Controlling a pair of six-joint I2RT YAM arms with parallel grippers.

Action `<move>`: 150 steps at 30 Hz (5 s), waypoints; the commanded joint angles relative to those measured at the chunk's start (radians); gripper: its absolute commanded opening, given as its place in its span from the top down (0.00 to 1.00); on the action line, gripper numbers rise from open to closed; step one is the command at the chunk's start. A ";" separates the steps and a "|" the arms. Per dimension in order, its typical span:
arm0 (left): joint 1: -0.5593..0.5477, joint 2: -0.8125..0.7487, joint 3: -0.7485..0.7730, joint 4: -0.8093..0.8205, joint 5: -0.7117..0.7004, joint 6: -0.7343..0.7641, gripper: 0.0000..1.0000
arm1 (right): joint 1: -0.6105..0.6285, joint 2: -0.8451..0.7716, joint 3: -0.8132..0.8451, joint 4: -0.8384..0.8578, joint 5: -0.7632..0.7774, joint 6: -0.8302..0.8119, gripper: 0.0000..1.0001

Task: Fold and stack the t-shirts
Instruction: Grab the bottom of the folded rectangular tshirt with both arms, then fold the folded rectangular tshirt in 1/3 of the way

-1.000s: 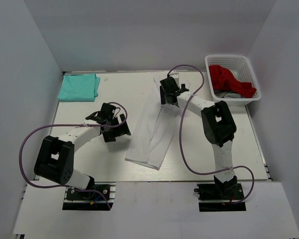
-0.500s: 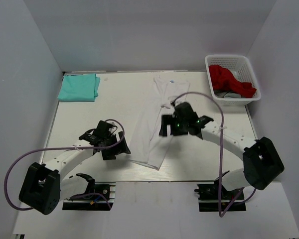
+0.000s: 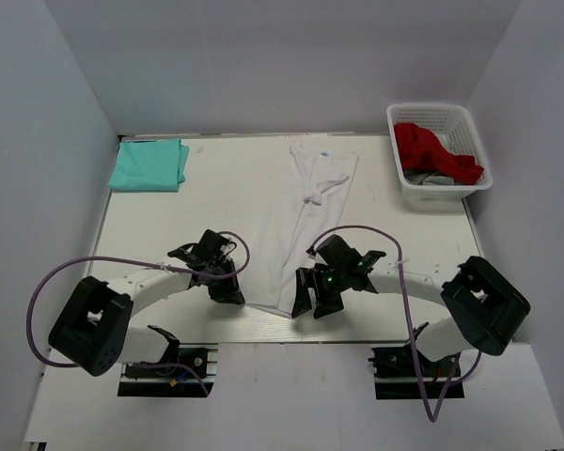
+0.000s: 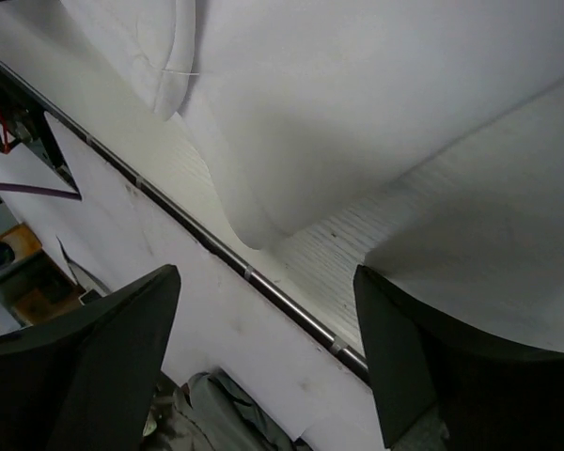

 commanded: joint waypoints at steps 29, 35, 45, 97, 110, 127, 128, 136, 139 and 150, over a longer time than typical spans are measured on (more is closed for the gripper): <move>-0.154 -0.055 0.210 -0.126 -0.016 0.032 1.00 | 0.115 -0.193 0.042 -0.122 0.302 0.025 1.00; -0.133 0.022 0.348 -0.115 -0.123 -0.005 1.00 | 0.086 -0.217 0.109 -0.142 0.606 0.031 1.00; -0.124 0.288 0.750 -0.179 -0.344 -0.017 1.00 | -0.028 -0.064 0.276 -0.143 0.748 -0.063 1.00; 0.080 0.885 1.271 -0.063 -0.240 0.167 0.46 | -0.445 0.407 0.621 0.042 0.493 -0.159 0.70; 0.171 0.629 1.196 -0.060 -0.281 0.208 0.01 | -0.499 0.278 0.576 0.110 0.125 -0.325 0.10; 0.162 0.094 0.371 -0.090 -0.318 0.047 0.01 | -0.272 0.450 0.577 0.194 0.172 -0.379 0.10; 0.162 0.094 0.371 -0.091 -0.318 0.047 0.01 | -0.269 0.454 0.589 0.200 0.188 -0.379 0.10; 0.162 0.130 0.380 -0.104 -0.327 0.038 0.01 | -0.273 0.523 0.620 0.337 0.345 -0.304 0.10; 0.162 0.149 0.391 -0.115 -0.327 0.038 0.01 | -0.276 0.554 0.672 0.323 0.419 -0.301 0.10; 0.162 0.200 0.451 -0.124 -0.338 0.056 0.01 | -0.318 0.654 0.850 0.285 0.577 -0.261 0.10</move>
